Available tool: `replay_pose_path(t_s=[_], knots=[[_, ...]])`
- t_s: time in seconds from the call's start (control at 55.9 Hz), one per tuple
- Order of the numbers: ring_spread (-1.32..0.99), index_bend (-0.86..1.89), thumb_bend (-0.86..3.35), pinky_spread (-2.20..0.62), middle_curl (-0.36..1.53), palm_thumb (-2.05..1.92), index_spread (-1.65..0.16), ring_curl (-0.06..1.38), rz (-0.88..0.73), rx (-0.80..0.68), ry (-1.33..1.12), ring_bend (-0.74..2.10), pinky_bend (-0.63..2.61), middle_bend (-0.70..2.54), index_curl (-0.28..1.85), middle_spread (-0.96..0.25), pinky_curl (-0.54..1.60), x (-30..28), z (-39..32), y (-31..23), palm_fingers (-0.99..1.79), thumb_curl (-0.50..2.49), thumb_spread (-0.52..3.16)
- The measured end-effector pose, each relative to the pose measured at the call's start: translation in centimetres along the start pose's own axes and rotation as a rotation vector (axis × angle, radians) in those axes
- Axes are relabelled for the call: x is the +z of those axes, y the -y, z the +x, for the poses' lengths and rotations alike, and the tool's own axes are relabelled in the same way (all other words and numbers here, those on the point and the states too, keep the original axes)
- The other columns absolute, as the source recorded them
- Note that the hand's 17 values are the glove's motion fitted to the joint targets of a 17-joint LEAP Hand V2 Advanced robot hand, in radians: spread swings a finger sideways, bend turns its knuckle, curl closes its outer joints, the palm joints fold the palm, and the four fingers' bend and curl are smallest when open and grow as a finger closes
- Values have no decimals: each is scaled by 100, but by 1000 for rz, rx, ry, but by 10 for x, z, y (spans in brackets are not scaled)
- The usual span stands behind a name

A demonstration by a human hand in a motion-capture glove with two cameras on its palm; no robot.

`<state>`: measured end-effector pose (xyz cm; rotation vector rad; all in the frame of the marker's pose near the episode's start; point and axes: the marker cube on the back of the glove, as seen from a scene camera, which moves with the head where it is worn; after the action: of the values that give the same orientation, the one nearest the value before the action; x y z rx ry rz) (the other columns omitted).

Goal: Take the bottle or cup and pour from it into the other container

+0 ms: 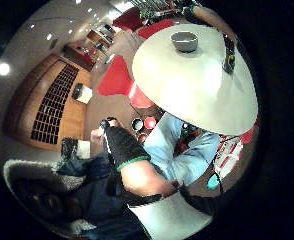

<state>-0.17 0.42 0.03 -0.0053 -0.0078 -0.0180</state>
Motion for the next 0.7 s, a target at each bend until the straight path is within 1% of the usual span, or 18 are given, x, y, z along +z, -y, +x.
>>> replay_pose_path(t_s=[0.089, 0.197, 0.322, 0.465, 0.554, 0.59, 0.644, 0.697], knots=[[10, 50, 7, 25, 8, 19, -27, 1, -11, 22, -9, 12, 33, 19, 19, -4, 12, 0, 3, -2, 28, 10, 60], [13, 52, 2, 31, 13, 21, -33, 2, -23, 37, -15, 14, 34, 19, 25, -5, 17, 1, 5, -9, 25, 16, 77], [15, 51, -1, 35, 17, 23, -35, 2, -1, 82, -13, 15, 33, 19, 28, -6, 20, 0, 15, -14, 23, 21, 86], [16, 51, -3, 36, 20, 23, -36, 3, 20, 148, -2, 15, 33, 18, 31, -6, 23, -5, 51, -13, 22, 25, 90], [16, 50, -3, 37, 21, 22, -37, 4, 39, 162, 33, 15, 33, 18, 32, -6, 25, -3, 84, -1, 21, 27, 90], [17, 50, -3, 37, 22, 22, -36, 4, 63, 204, 51, 16, 33, 17, 32, -6, 25, -1, 97, 5, 21, 27, 91], [17, 50, -3, 37, 22, 23, -36, 4, 140, 321, 85, 15, 33, 18, 33, -6, 26, 6, 115, 18, 20, 28, 91], [17, 49, -3, 37, 23, 23, -36, 4, 188, 380, 133, 16, 34, 17, 33, -6, 27, 15, 134, 30, 19, 29, 91]])
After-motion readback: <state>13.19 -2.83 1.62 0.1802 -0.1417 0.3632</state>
